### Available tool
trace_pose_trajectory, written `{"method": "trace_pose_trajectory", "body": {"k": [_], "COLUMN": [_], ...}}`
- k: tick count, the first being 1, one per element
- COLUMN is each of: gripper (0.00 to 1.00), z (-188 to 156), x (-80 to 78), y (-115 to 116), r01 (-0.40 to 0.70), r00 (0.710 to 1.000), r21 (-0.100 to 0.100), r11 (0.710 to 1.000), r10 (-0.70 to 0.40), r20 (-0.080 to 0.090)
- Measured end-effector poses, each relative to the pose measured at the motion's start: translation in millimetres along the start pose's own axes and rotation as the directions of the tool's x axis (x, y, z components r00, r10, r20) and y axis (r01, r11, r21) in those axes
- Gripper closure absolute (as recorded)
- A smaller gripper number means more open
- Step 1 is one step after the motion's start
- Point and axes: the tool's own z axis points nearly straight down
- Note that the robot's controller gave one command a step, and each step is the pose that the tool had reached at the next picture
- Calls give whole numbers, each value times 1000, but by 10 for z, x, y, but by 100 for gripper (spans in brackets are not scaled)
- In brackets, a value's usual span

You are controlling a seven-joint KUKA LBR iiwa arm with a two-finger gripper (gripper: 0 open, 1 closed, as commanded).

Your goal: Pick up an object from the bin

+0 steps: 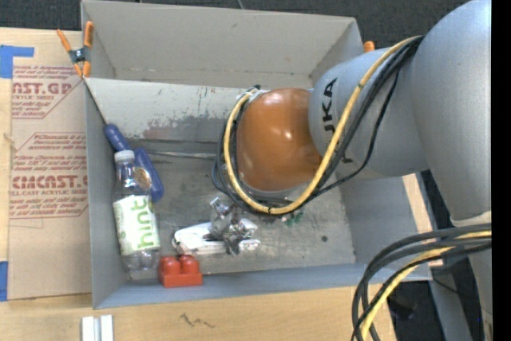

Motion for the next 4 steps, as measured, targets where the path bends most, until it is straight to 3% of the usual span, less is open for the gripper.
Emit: {"method": "trace_pose_trajectory", "body": {"k": [1,2,3,4], "gripper": [100,100,100,0], "z": [0,-272,-1448,-1448], "x": [0,-26,-103,-103], "y": [0,50,-11,-10], "r01": [0,-2,-13,-13], "r00": [1000,1000,1000,1000], "r21": [0,0,2,2], "r11": [1000,1000,1000,1000], "r10": [0,2,13,13], "r20": [0,7,14,14]}}
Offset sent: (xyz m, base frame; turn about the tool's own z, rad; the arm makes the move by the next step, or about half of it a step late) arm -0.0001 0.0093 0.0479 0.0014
